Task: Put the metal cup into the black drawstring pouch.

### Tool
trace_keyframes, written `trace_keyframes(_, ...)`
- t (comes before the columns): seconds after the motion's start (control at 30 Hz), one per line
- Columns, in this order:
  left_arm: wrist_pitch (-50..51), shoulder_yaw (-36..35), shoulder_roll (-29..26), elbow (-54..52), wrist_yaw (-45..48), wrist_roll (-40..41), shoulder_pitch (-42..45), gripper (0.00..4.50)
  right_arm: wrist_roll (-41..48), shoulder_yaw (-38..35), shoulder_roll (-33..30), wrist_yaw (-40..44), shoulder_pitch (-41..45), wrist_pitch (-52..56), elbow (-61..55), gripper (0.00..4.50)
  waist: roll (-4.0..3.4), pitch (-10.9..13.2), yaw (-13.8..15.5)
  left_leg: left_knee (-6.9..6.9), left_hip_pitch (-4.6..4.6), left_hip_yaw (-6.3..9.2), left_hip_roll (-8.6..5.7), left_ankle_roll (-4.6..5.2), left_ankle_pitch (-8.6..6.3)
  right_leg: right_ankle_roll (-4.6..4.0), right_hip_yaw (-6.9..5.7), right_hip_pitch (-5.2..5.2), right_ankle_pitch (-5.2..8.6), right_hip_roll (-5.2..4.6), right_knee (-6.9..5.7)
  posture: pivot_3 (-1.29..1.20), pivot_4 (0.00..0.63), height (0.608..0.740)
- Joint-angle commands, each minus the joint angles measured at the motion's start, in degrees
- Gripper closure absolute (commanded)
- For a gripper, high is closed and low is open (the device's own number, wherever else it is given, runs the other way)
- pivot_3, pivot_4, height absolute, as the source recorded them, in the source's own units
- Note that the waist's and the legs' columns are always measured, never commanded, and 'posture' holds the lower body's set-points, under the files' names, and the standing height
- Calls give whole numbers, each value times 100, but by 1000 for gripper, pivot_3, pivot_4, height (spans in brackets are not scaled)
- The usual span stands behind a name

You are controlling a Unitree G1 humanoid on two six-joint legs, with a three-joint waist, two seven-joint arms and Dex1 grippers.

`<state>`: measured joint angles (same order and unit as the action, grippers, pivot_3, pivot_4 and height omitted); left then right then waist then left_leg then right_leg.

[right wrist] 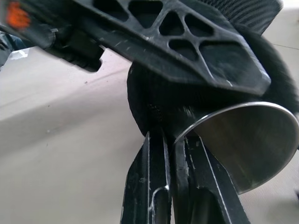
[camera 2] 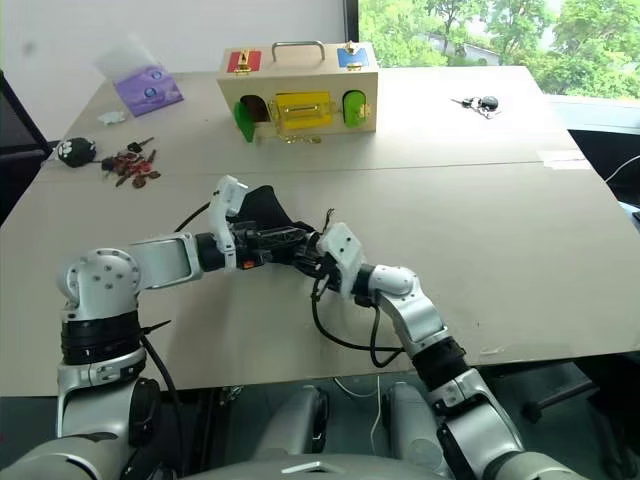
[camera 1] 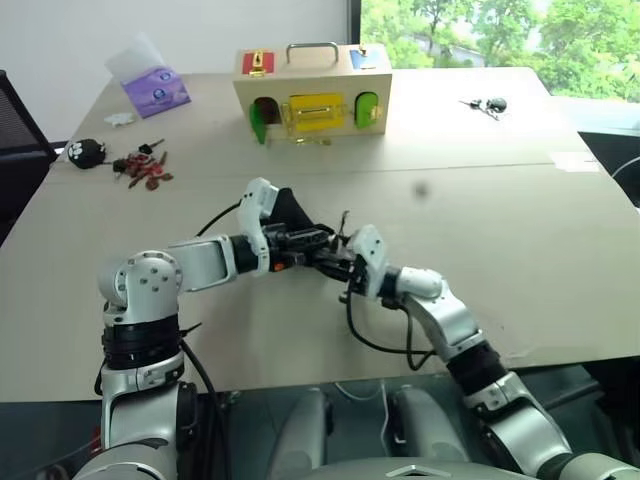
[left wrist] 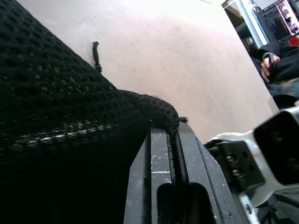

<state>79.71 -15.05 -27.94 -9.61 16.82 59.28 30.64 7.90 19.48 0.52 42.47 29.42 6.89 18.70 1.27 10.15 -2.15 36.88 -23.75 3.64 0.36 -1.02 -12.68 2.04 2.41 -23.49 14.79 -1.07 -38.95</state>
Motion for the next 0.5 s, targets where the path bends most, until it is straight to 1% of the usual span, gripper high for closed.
trace_keyframes(0.03,152,-134,244,-510,-174,365,23,4500,-325,214,318,-18,453,-706,568,4483,0,0,-8,0,0,0,0,0,0,0,-1,0,0,0,0,0,150,740)
trace_keyframes(0.13,253,-293,529,-699,-446,600,14,4500,-944,523,311,-62,952,-1617,1284,4483,0,0,-26,-1,0,0,1,0,0,0,-1,-1,0,3,-2,0,150,740)
trace_keyframes(0.2,280,-403,696,-811,-614,746,1,4500,-928,473,442,67,1162,-1922,1694,4483,0,0,-27,-1,2,-1,0,-1,0,0,1,-2,0,3,-2,0,150,740)
trace_keyframes(0.3,280,-609,934,-830,-848,1051,46,4500,-1149,546,501,206,1526,-2519,2191,4483,0,0,-24,-2,1,0,2,-1,0,0,-2,-1,0,3,-2,0,150,740)
trace_keyframes(0.37,290,-735,1102,-782,-1070,1362,118,4500,-1276,557,533,235,1712,-2867,2424,4483,1,0,-22,-1,-1,1,3,-1,1,0,0,-1,0,0,-1,0,150,740)
trace_keyframes(0.4,243,-811,1200,-720,-1240,1684,152,4500,-1446,629,493,224,1848,-3110,2525,4483,2,0,-22,0,-1,0,2,-1,1,0,0,-1,-1,-1,0,0,150,740)
trace_keyframes(0.5,32,-945,1327,-590,-1637,2339,138,4500,-1849,727,257,216,2192,-3573,2645,4483,1,1,-19,0,-1,3,4,-1,1,0,-2,-1,-1,-4,-1,0,150,740)
